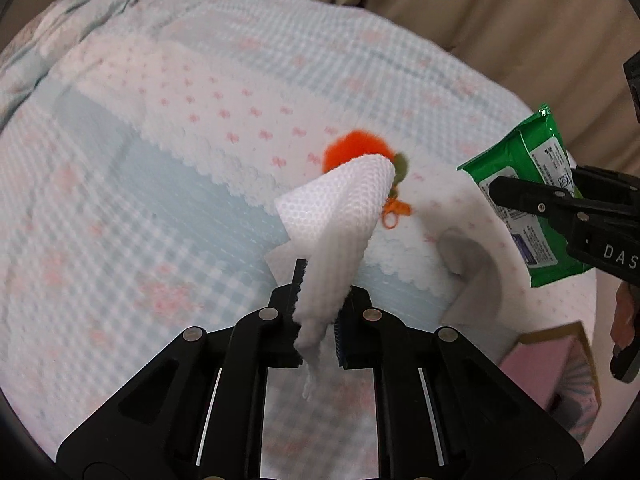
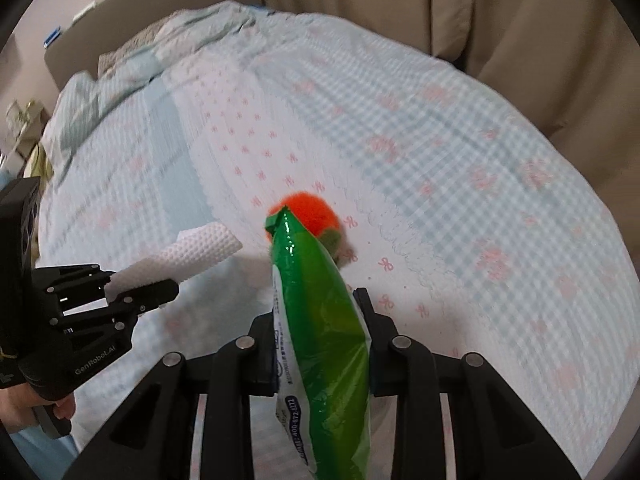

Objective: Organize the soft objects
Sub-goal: 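Carry the white cloth and green wipes pack over the cardboard box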

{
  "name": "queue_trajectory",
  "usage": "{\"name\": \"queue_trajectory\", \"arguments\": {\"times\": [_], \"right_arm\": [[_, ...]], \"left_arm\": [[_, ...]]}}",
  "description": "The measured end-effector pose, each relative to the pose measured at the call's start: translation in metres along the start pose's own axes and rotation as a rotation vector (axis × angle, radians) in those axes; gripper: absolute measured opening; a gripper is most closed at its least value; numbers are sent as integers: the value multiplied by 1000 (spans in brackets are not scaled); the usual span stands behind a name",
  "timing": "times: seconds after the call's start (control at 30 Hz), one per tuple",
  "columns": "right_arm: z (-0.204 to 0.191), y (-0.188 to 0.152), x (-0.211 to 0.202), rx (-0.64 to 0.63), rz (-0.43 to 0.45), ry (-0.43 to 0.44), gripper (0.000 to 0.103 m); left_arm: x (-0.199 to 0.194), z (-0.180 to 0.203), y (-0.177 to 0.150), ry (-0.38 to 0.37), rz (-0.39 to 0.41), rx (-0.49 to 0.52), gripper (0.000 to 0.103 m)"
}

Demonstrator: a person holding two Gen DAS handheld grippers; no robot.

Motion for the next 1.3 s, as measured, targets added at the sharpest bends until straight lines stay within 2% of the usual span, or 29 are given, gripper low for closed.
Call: {"name": "queue_trajectory", "arguments": {"times": [0.2, 0.43, 0.67, 0.77, 0.9, 1.07, 1.3], "right_arm": [[-24, -3, -64, 101, 56, -36, 28], [-62, -6, -144, 239, 142, -84, 27], [-90, -13, -212, 402, 244, -155, 27], [-95, -24, -239, 495, 287, -220, 27], [-92, -51, -268, 671, 331, -292, 27], [-81, -107, -298, 869, 346, -384, 27], [-54, -192, -336, 1020, 320, -471, 27]], "left_arm": [[-66, 7, 22, -48, 44, 87, 9], [-153, 22, 42, -120, 93, 235, 9], [-221, 43, 48, -205, 119, 378, 9], [-244, 58, 44, -257, 117, 448, 9], [-265, 87, 32, -327, 97, 556, 9], [-280, 133, 3, -406, 76, 676, 9], [-279, 201, -53, -451, 11, 765, 9]]}}
Point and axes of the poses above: each gripper's, at about its wrist camera, not at the fingertips, and x roughly the way its jaws point, z to its right, y to its top, the point moved 9 cm from there along x, roughly the way its jaws point, and after that the axes turned 6 degrees about x, right-handed, at the moved point
